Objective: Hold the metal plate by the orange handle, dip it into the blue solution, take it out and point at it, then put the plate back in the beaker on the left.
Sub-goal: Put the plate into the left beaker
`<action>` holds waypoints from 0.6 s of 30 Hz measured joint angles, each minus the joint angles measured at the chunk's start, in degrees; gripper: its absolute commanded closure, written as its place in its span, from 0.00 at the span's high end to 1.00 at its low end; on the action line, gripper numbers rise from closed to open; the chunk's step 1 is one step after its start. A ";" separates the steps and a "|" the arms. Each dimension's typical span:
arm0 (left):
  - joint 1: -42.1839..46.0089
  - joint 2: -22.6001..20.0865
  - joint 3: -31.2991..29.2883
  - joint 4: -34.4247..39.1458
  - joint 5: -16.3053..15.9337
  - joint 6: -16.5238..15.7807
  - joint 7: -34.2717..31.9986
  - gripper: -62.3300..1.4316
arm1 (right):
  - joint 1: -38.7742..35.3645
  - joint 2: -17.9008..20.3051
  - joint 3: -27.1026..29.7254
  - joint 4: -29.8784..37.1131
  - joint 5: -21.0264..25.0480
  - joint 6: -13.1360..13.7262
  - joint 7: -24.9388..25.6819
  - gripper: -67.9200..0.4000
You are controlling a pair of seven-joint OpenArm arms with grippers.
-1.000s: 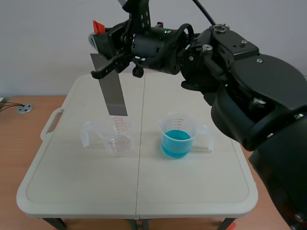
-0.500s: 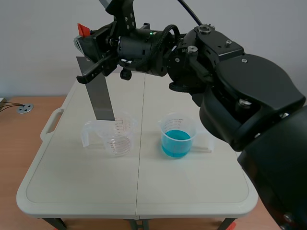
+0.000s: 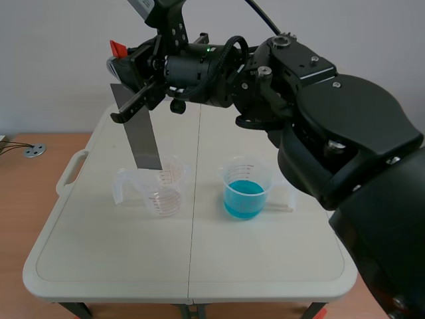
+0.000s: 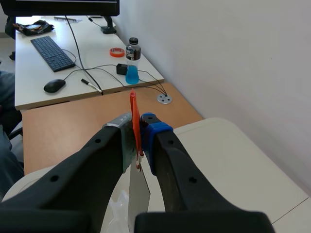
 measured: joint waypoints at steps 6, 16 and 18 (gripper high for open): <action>0.00 0.00 0.00 0.00 0.00 0.00 0.00 0.05 | 0.00 0.00 0.00 0.00 0.02 0.00 -1.18 0.03; 0.00 0.00 0.00 0.00 0.00 0.00 0.00 0.05 | 0.00 0.00 0.00 -2.69 -0.59 0.00 0.74 0.03; 0.00 0.00 0.00 0.00 0.00 0.00 0.00 0.05 | 0.00 0.00 0.00 -4.72 -0.61 0.09 1.62 0.03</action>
